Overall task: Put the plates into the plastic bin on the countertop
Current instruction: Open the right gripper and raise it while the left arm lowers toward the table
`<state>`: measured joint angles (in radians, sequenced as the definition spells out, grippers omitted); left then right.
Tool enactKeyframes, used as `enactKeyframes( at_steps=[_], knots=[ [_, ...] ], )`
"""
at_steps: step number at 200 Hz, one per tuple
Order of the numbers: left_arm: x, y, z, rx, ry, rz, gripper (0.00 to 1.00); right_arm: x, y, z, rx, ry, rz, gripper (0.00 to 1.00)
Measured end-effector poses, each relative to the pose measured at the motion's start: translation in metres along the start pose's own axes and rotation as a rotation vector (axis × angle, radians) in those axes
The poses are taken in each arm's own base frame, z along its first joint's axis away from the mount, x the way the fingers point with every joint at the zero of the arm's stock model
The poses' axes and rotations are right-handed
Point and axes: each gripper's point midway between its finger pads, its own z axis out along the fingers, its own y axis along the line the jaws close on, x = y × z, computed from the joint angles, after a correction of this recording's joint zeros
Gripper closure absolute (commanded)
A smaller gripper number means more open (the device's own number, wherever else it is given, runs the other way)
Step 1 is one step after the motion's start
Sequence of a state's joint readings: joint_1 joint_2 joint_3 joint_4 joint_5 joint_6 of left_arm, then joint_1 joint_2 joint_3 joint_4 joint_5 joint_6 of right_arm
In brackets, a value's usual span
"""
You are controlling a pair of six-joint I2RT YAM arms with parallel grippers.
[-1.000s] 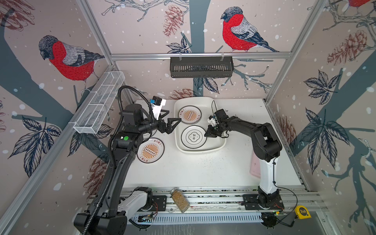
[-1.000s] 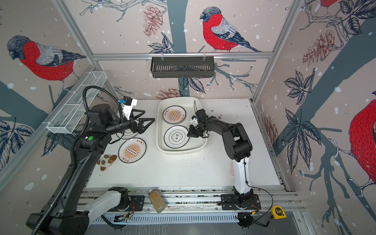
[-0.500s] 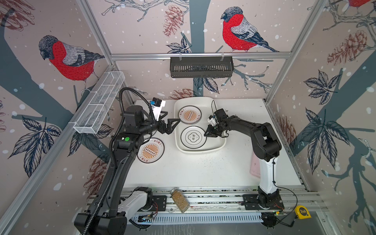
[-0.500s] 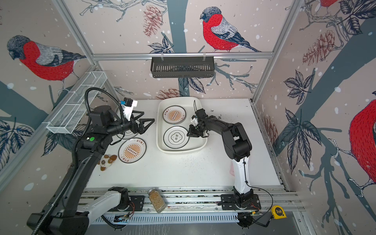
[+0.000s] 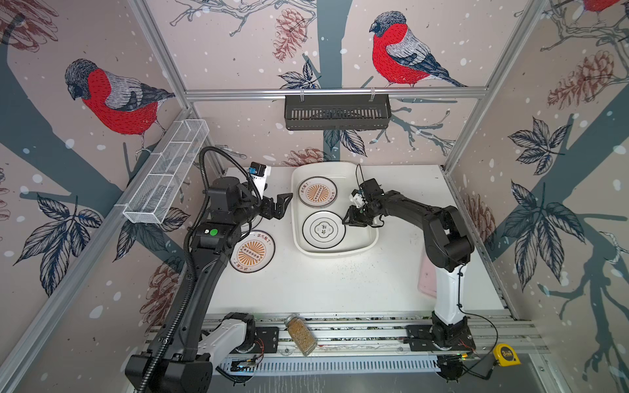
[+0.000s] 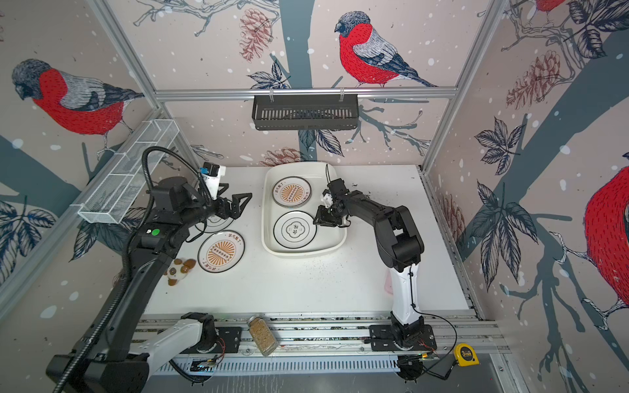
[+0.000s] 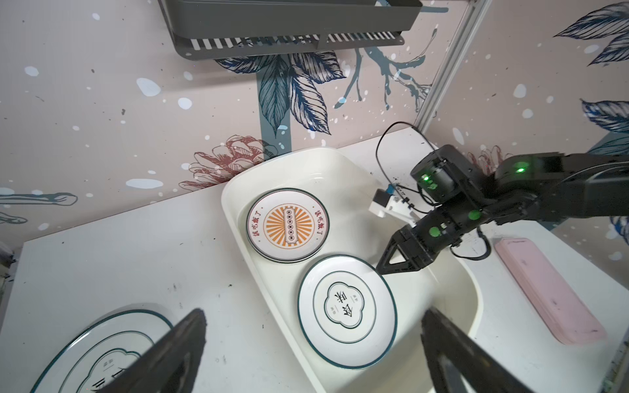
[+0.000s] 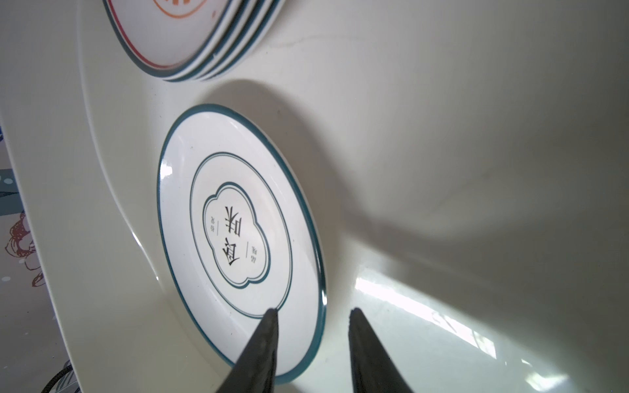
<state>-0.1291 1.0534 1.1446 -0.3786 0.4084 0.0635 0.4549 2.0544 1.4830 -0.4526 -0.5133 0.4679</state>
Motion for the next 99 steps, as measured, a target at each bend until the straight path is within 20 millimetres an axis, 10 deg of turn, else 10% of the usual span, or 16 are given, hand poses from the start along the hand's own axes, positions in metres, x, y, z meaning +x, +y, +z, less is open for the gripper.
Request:
enactKeyframes(
  at_steps=[99],
  knots=[
    [0.066, 0.059, 0.035, -0.248, 0.222, 0.041, 0.02, -0.017, 0.072, -0.093, -0.062, -0.217, -0.109, 0.63]
  ],
)
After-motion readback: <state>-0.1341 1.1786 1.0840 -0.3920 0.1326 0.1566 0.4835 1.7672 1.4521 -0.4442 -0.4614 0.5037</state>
